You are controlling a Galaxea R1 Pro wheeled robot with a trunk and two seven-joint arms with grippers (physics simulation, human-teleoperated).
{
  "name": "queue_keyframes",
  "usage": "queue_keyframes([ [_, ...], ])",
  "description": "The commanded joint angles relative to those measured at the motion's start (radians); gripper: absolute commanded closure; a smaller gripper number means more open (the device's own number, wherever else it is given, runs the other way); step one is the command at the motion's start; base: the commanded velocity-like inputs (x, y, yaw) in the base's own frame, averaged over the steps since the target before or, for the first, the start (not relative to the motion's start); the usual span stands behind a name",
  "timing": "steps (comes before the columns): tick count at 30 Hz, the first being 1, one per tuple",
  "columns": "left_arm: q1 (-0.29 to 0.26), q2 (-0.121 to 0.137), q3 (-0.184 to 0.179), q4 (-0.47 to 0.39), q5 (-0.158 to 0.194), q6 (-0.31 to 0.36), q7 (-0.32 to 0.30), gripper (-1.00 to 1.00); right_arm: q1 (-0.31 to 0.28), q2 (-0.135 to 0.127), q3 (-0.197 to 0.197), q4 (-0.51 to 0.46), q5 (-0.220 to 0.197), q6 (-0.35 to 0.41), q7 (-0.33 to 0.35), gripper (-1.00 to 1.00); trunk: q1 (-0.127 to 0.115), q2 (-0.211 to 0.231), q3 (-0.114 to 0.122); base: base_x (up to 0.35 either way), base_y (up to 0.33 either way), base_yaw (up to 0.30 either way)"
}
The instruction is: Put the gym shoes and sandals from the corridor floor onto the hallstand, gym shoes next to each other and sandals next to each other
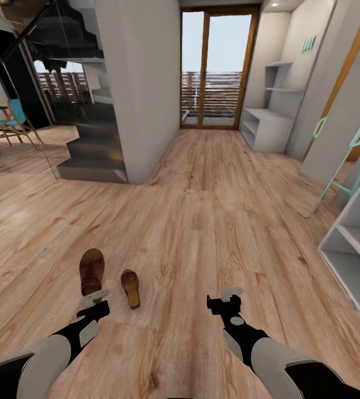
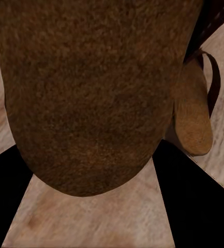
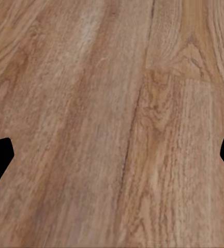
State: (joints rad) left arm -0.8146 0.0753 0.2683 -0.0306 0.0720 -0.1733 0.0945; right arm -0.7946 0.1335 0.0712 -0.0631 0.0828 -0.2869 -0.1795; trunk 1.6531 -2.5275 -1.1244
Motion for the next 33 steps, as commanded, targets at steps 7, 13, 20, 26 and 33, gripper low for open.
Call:
queue_keyframes([
  [7,0.000,0.000,0.000,0.000,0.000,0.000,-0.001,1.00,0.000,0.000,0.000,0.000,0.000,0.000,0.000,-1.00,0.000,0.000,0.007,0.001,0.000,0.244],
  [13,0.000,0.000,0.000,0.000,0.000,0.000,-0.001,1.00,0.000,0.000,0.000,0.000,0.000,0.000,0.000,-1.00,0.000,0.000,0.014,0.000,0.000,0.244],
  [20,0.000,0.000,0.000,0.000,0.000,0.000,-0.001,1.00,0.000,0.000,0.000,0.000,0.000,0.000,0.000,-1.00,0.000,0.000,0.021,0.000,0.000,0.250],
  [26,0.000,0.000,0.000,0.000,0.000,0.000,-0.001,1.00,0.000,0.000,0.001,0.000,0.000,0.000,0.000,-1.00,0.000,0.000,0.026,0.000,0.000,0.256],
  [33,0.000,0.000,0.000,0.000,0.000,0.000,-0.001,1.00,0.000,0.000,0.001,0.000,0.000,0.000,0.000,-1.00,0.000,0.000,0.033,0.000,0.000,0.257],
])
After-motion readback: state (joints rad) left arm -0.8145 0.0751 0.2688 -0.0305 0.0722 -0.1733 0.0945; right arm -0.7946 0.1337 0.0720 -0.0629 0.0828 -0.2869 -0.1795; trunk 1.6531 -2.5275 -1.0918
